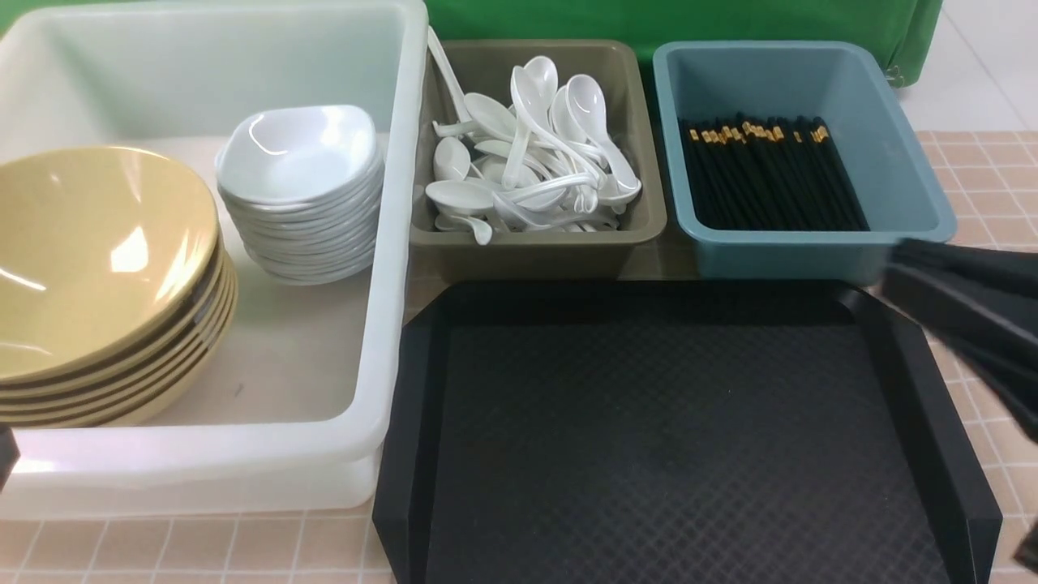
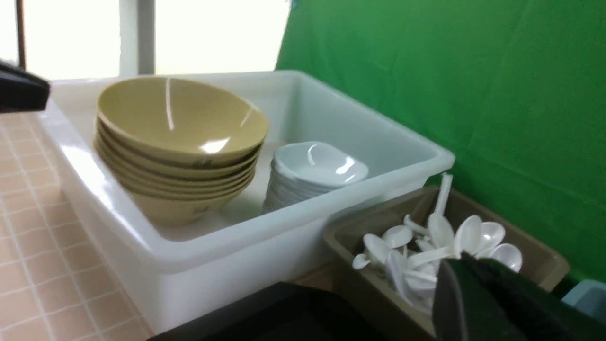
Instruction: On brown table put chopsticks spoon bowls plates into blue grey white boxes.
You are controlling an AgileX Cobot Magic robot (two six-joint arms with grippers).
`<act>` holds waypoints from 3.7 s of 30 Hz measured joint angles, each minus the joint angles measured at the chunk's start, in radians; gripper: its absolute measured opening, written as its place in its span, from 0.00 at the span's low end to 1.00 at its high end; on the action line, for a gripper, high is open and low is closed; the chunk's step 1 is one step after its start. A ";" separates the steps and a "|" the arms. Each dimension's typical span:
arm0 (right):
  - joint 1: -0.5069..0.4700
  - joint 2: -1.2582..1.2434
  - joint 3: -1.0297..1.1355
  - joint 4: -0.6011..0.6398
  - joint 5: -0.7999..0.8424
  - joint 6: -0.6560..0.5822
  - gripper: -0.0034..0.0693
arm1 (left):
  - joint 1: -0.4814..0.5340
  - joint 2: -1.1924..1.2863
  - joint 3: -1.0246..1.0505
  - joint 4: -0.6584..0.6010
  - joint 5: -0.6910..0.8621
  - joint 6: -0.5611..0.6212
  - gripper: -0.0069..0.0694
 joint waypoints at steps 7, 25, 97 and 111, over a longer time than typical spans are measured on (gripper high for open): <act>-0.360 -0.264 0.326 0.040 -0.127 0.147 0.10 | 0.000 0.000 0.000 0.000 0.000 0.000 0.09; -0.791 -0.617 0.551 -0.060 0.296 0.316 0.10 | 0.000 0.000 0.000 0.000 0.000 0.000 0.09; -0.730 -0.617 0.551 -0.066 0.292 0.319 0.11 | 0.111 -0.095 0.356 0.056 -0.194 -0.146 0.09; -0.730 -0.617 0.551 -0.066 0.292 0.319 0.13 | 0.111 -0.095 0.356 0.056 -0.194 -0.138 0.09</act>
